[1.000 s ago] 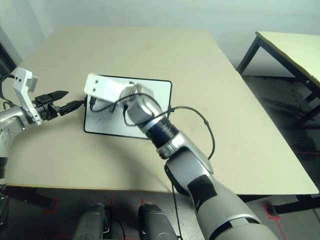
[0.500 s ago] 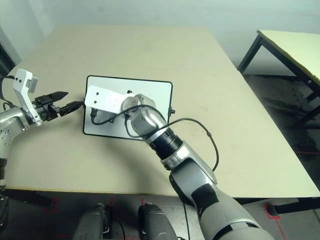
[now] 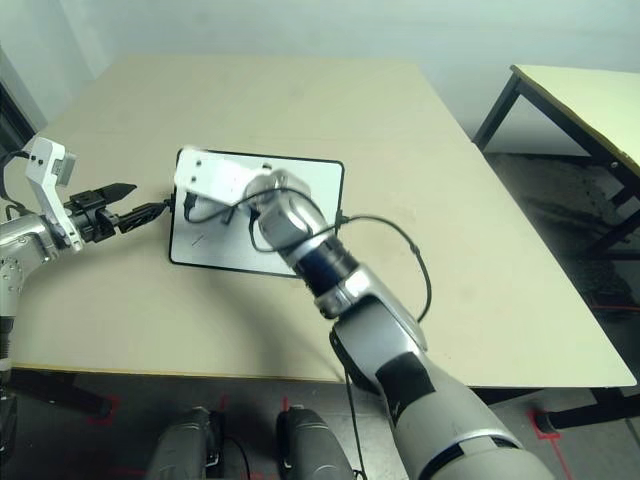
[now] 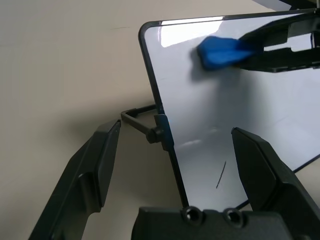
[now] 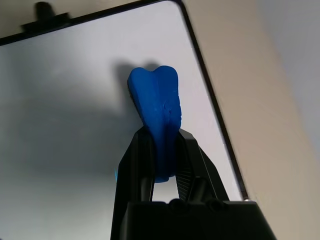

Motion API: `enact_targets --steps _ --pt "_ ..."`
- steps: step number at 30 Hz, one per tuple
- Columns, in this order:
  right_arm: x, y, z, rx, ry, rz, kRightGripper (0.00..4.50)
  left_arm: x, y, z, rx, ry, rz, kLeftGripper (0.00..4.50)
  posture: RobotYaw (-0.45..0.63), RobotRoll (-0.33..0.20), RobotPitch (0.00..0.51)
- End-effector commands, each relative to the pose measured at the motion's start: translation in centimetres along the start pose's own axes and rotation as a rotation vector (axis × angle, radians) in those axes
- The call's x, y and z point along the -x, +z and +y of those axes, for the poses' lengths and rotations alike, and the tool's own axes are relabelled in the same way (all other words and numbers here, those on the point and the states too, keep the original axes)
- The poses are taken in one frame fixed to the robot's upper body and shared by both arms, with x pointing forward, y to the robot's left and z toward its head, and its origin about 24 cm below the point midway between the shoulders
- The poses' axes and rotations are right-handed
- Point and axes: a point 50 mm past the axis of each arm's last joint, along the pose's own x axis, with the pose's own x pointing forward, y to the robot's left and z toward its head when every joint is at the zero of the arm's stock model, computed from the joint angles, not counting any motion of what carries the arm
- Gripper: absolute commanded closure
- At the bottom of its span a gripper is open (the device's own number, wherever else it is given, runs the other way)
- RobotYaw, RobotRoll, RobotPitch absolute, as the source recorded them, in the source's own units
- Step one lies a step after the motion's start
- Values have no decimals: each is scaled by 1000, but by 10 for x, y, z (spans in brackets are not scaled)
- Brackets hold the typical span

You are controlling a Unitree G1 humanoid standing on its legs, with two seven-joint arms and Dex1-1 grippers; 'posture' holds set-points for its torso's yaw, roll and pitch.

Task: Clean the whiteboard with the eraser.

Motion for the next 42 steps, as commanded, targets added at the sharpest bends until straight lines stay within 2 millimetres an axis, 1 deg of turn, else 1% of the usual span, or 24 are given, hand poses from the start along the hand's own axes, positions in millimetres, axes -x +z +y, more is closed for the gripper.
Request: enact_targets --steps 1,3,6,8,10,12,13,16,18,20,22,27,28,30,32,39,42 --pt "-3 -14 16 -3 64 34 3919 3 -4 -1 10 -2 10 0 -3 0 105" --pt "-1 -18 24 7 97 40 3919 3 -4 -1 11 0 10 0 -2 0 106" --pt "5 -22 43 29 165 50 3919 3 -4 -2 12 0 9 0 -2 0 105" --pt "7 -23 49 35 184 54 3919 2 -4 -3 13 0 8 0 -3 0 105" --pt "8 -24 49 37 188 59 3919 2 -4 -3 13 -1 7 0 -4 0 104" --pt "7 -24 46 33 177 64 3919 1 -3 -3 13 -1 6 0 -4 0 103" --pt "5 -23 39 26 152 65 3919 1 -3 -3 13 -1 6 0 -4 0 103" --pt "-1 -13 8 -8 38 41 3919 0 -3 -3 14 -2 4 0 -4 0 102" --pt "-3 -7 -4 -18 -1 21 3919 0 -4 -3 15 -2 4 0 -2 0 100" --pt "-6 -4 -10 -23 -14 17 3919 0 -4 -3 16 -2 3 0 0 0 99" --pt "-8 -5 -10 -23 -13 19 3919 0 -4 -4 16 -2 3 0 3 0 98" --pt "-8 -15 11 5 74 54 3920 2 -4 -3 16 3 1 0 6 0 98" --pt "-6 -18 17 13 99 60 3920 3 -5 -3 16 4 1 0 4 0 98" --pt "1 -25 38 35 172 73 3922 3 -5 -3 17 5 2 0 3 0 98" --pt "6 -28 49 46 209 82 3922 2 -6 -4 19 4 2 0 1 0 99" --pt "11 -40 62 55 248 135 3923 3 -7 -4 23 -2 19 0 -4 0 106" --pt "12 -46 67 59 271 162 3923 10 -17 -3 40 -27 112 0 -5 0 109"
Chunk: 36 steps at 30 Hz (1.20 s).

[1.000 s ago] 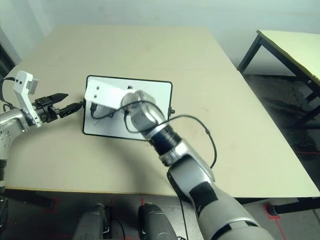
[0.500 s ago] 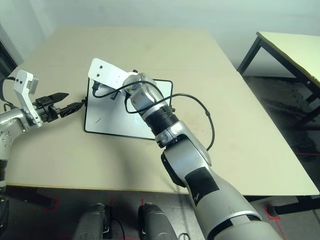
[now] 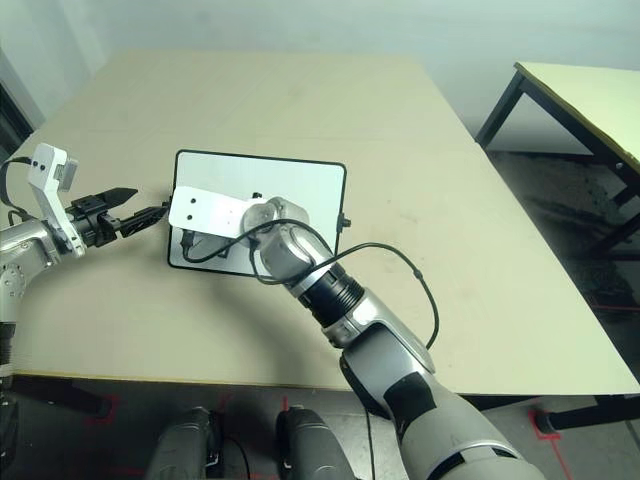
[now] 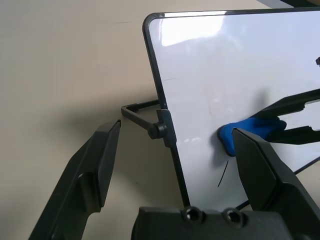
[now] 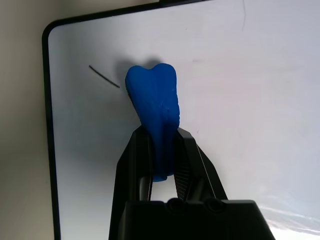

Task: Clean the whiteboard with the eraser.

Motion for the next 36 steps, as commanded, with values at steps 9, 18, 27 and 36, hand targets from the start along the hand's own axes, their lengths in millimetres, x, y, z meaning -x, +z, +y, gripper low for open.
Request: enact_targets --steps 9,18,27,36 --pt "-7 -3 -18 -46 -58 34 3925 22 -22 -3 24 -84 250 0 -5 0 118" --pt "-12 -27 34 32 132 118 3926 23 -14 -9 3 -109 261 0 7 0 125" --pt "-16 0 -11 -8 -45 26 3928 25 -9 -11 -10 -113 261 0 10 0 121" --pt "-19 -27 24 52 117 130 3928 25 -8 -12 -14 -113 259 0 10 0 119"
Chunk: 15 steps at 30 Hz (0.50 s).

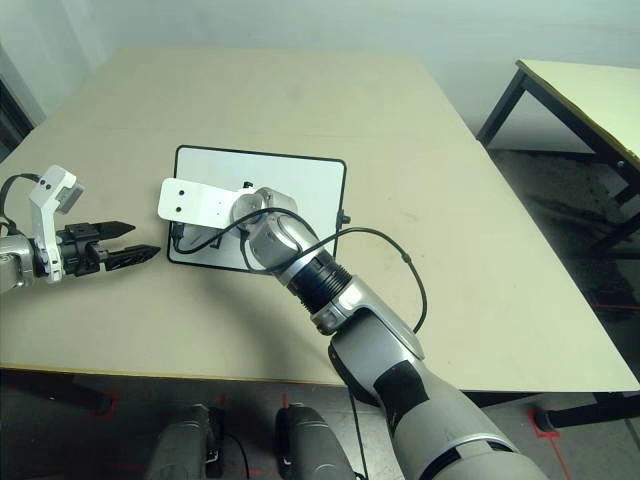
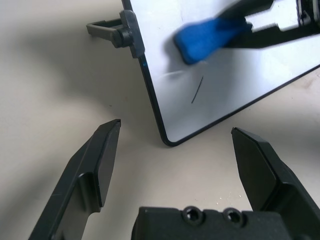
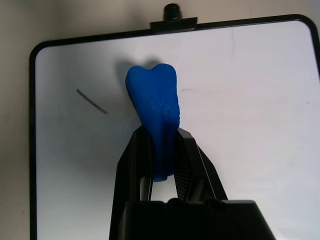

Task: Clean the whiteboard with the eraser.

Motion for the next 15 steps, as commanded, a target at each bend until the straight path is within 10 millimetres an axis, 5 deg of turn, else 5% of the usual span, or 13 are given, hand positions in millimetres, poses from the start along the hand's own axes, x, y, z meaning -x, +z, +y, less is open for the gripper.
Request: enact_targets --steps 1,5,12,15 --pt "-6 -38 31 -8 127 172 3928 0 1 -2 -2 -6 5 0 10 0 119" --pt "-3 -42 35 -4 139 194 3928 0 1 -2 -1 -4 4 0 8 0 120" --pt "-7 -12 -7 -63 -31 83 3929 0 0 -2 2 -6 4 0 4 0 120" --pt "-12 -13 -4 -58 -5 102 3929 -1 0 -3 2 -8 3 0 6 0 122"
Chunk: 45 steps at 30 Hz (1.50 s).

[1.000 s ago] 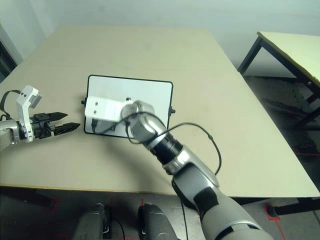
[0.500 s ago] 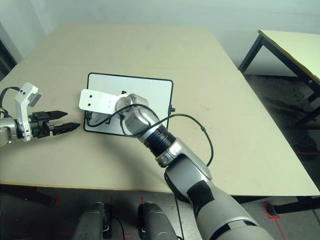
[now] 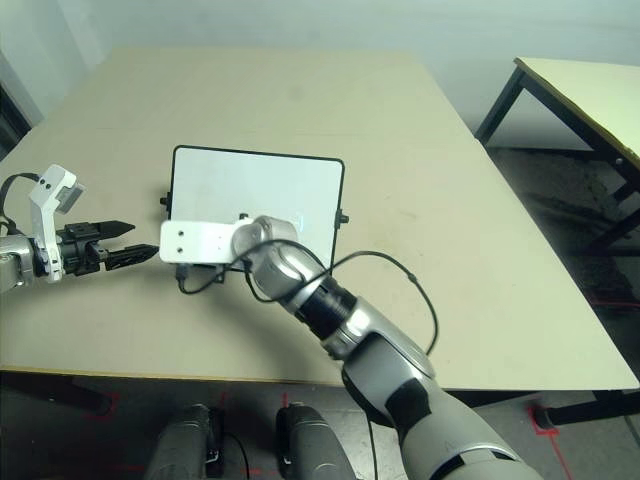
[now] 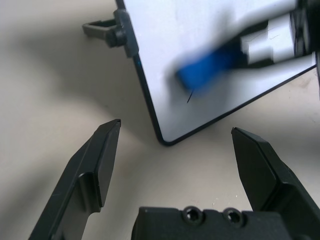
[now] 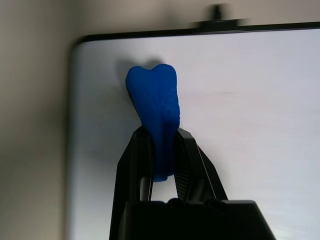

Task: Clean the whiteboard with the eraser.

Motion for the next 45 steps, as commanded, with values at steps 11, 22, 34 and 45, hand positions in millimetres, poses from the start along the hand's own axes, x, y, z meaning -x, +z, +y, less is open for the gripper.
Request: enact_targets --steps 11,22,34,45 --pt "-4 -39 41 44 165 175 3931 -1 -3 -1 6 -7 5 0 8 0 122" --pt "-11 -7 10 159 42 123 3932 -5 -6 1 7 -13 -2 0 6 0 112" --pt "-4 -28 23 278 128 234 3932 -4 -10 5 14 -1 -9 0 11 0 114" --pt "-6 -28 24 286 156 231 3933 -4 -11 4 18 -2 -15 0 8 0 118"
